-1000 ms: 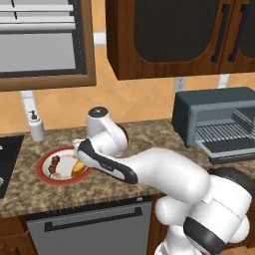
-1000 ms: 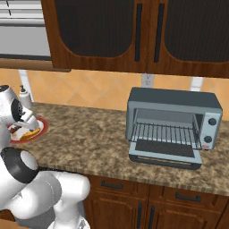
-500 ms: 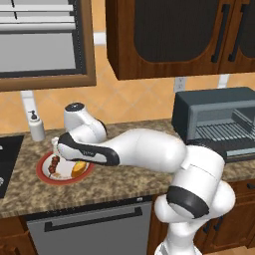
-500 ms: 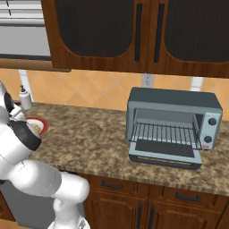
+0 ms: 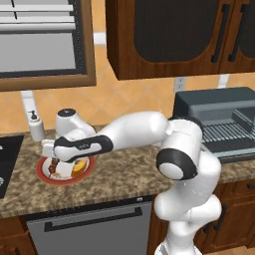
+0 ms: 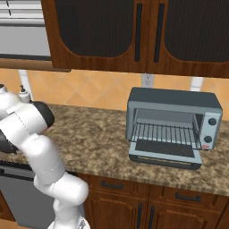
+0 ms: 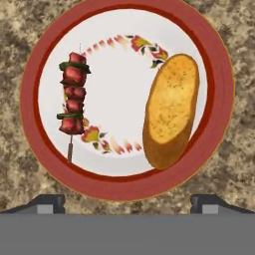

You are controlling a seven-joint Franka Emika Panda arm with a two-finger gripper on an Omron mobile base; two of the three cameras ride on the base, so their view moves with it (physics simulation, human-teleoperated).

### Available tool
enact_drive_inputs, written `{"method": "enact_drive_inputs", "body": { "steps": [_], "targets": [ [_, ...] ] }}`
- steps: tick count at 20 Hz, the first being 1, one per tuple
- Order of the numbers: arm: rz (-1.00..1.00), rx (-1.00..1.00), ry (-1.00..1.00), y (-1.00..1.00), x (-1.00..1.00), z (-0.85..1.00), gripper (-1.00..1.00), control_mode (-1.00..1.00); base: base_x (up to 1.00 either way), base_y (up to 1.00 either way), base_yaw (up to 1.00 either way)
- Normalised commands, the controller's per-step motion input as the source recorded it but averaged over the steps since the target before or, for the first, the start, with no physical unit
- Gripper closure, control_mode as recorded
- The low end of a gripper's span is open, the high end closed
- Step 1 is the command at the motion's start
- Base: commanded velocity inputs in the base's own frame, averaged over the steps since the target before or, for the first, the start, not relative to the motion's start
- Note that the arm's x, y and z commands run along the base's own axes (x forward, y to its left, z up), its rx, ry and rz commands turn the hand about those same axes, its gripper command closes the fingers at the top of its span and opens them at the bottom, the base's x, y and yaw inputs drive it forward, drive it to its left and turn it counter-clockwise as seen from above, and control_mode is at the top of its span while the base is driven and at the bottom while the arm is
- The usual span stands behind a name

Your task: Pick up the kebab skewer and baguette bread, and place them inside the toaster oven. Close the toaster oven door and start by setting the timer.

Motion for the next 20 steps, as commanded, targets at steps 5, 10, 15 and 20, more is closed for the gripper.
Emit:
{"method": "enact_drive_inputs", "body": {
  "steps": [5, 10, 15, 20],
  "targets": [
    [0.00, 0.00, 0.03, 0.49, 0.46, -0.23, -1.00, -1.00, 0.00, 0.00, 0.00],
    [0.00, 0.00, 0.02, 0.60, 0.50, -0.17, -1.00, -1.00, 0.00, 0.00, 0.00],
    [0.00, -0.04, 0.05, 0.27, 0.31, -0.02, -1.00, -1.00, 0.00, 0.00, 0.00],
    [0.00, -0.03, 0.02, 0.01, 0.32, -0.35, -1.00, -1.00, 0.00, 0.00, 0.00]
  ]
}}
